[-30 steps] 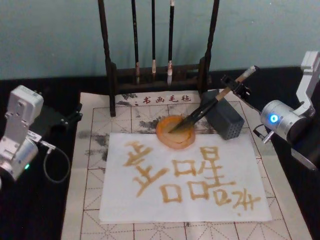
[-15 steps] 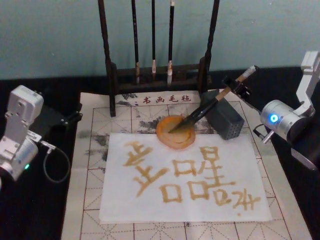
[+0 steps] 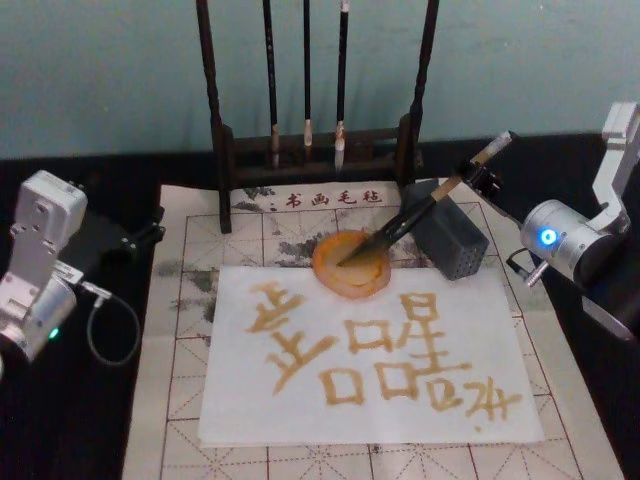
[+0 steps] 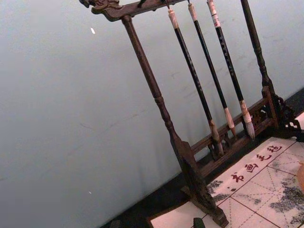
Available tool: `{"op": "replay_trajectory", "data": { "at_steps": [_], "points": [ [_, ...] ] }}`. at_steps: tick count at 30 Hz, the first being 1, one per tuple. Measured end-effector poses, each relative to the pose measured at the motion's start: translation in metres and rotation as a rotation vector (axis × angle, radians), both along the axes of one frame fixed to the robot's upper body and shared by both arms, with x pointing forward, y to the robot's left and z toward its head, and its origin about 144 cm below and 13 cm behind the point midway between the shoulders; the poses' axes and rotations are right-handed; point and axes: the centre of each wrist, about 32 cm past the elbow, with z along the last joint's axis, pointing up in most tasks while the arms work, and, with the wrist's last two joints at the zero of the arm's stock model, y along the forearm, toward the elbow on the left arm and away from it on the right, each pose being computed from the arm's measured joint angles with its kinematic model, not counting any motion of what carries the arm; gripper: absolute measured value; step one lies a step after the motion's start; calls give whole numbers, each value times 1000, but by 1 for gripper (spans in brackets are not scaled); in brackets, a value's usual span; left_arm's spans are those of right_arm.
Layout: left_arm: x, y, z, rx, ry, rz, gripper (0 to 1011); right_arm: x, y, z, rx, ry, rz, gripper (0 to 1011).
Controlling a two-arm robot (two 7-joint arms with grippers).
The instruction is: Pick up the brush from the inkstone, write on the paper, then place the brush back to its original position.
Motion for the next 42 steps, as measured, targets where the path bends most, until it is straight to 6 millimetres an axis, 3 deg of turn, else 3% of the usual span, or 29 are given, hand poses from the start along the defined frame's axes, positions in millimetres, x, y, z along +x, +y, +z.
{"op": "replay_trajectory", "data": {
  "at_steps": [4,23,42],
  "points": [
    [0,0,0,0,0,0,1001,0,0,0,0,0,0,202],
    [0,0,0,0,0,0,1001,-1,1,3,-7,-23,1,195],
    [0,0,0,0,0,0,1001,-16,8,18,-147,-272,42,195]
  ]
}}
